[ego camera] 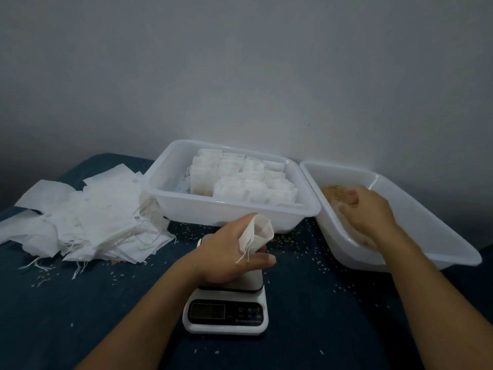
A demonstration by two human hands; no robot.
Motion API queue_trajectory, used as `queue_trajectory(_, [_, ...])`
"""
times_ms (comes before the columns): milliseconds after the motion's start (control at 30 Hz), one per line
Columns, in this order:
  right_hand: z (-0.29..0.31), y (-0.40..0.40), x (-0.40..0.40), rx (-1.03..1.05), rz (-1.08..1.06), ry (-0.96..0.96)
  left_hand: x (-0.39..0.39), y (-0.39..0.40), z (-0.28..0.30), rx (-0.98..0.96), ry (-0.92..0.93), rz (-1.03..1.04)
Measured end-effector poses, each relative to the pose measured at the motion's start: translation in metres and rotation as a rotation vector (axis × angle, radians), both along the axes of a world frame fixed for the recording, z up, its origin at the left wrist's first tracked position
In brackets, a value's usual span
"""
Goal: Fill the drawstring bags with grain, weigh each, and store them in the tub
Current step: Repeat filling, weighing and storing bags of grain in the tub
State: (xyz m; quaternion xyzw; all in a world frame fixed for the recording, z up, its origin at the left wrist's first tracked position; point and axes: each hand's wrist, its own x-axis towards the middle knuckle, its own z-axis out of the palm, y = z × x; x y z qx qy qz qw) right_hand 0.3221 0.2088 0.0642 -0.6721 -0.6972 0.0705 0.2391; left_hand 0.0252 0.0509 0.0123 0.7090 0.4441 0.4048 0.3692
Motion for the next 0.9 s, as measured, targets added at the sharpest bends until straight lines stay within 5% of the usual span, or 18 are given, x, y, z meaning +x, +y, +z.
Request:
queue_trajectory(100, [-0.014,0.013,0.011,-0.202,-0.057,-0.287,0.003,0.001,-0.004,0.026,0.043,0.017])
queue_trajectory(300, [-0.012,0.021,0.007,-0.33,-0.191,-0.496,0.003,0.002,-0.007,0.043,0.051,0.081])
queue_trajectory(900, [-0.003,0.036,0.06,-0.196,-0.417,-0.444,0.003,0.006,-0.009,-0.003,0.085,0.119])
